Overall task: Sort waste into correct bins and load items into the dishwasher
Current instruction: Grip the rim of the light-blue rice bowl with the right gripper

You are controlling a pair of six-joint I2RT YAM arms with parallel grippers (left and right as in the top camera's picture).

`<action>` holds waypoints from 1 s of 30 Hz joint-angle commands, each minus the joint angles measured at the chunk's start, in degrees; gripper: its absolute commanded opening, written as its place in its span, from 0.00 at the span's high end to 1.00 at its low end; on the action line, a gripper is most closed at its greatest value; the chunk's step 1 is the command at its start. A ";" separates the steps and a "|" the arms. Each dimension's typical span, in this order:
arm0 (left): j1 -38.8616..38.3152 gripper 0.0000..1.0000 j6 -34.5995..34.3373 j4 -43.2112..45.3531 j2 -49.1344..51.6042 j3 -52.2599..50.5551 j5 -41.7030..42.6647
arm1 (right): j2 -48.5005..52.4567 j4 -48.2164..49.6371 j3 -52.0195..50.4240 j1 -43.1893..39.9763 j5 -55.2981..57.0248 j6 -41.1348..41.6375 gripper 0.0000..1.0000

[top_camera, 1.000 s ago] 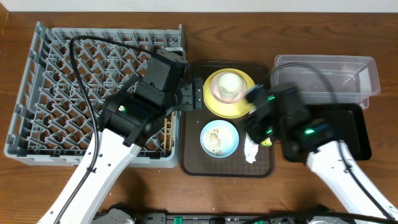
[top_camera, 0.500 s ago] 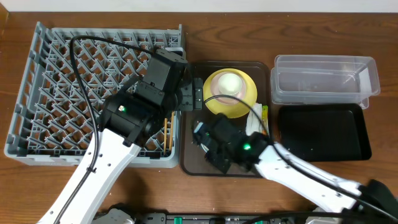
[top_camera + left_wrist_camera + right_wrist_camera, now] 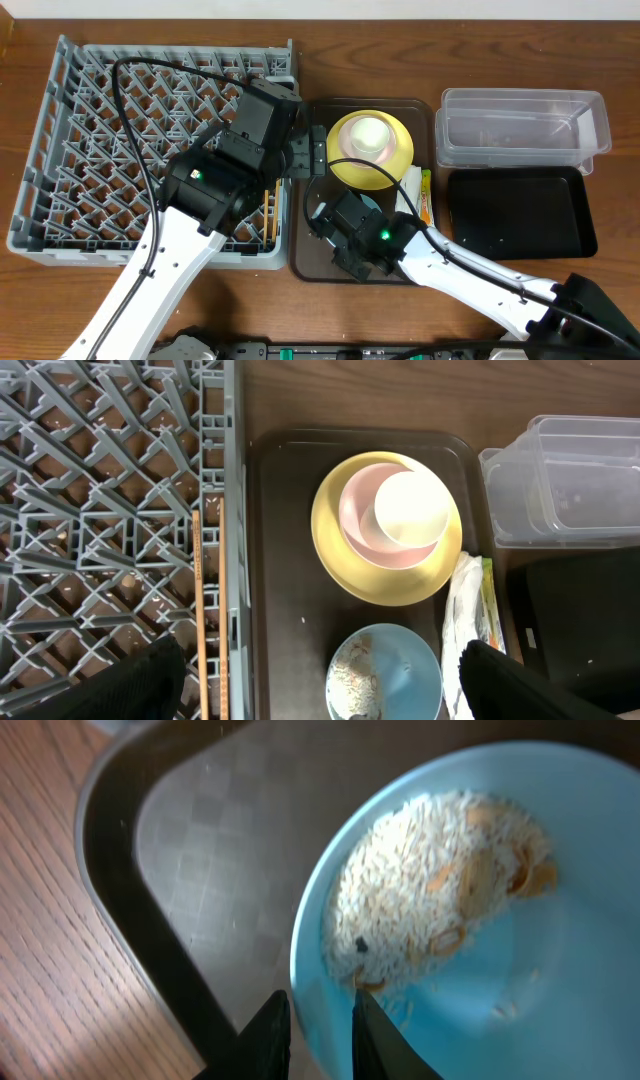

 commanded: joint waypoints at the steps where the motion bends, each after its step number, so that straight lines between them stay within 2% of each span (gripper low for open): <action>1: 0.15 0.10 0.11 -0.11 -0.11 0.50 -0.92 | 0.26 -1.66 0.09 0.46 1.11 -0.22 0.81; 6: 0.15 0.10 0.11 -0.11 -0.11 0.52 -0.92 | 0.26 -2.23 0.09 0.46 4.50 -0.20 0.83; 13: 0.15 0.10 0.11 -0.11 -0.11 0.52 -0.92 | 0.26 -3.65 0.09 0.52 3.13 -0.20 0.75; 18: 0.15 0.10 0.11 -0.11 -0.11 0.50 -0.92 | 0.26 -4.39 0.07 0.52 2.38 -0.20 0.74; 20: 0.15 0.09 0.11 -0.11 -0.11 0.52 -0.92 | 0.26 -4.79 0.07 0.52 2.25 -0.20 0.78; 22: 0.15 0.10 0.11 -0.11 -0.11 0.50 -0.92 | 0.26 -5.38 0.04 0.52 2.27 -0.20 0.89; 23: 0.15 0.09 0.11 -0.11 -0.11 0.50 -0.92 | 0.26 -5.62 0.04 0.52 2.27 -0.20 0.98; 30: 0.15 0.09 0.11 -0.11 -0.11 0.50 -0.92 | 0.24 -4.22 0.11 0.52 2.27 2.45 0.99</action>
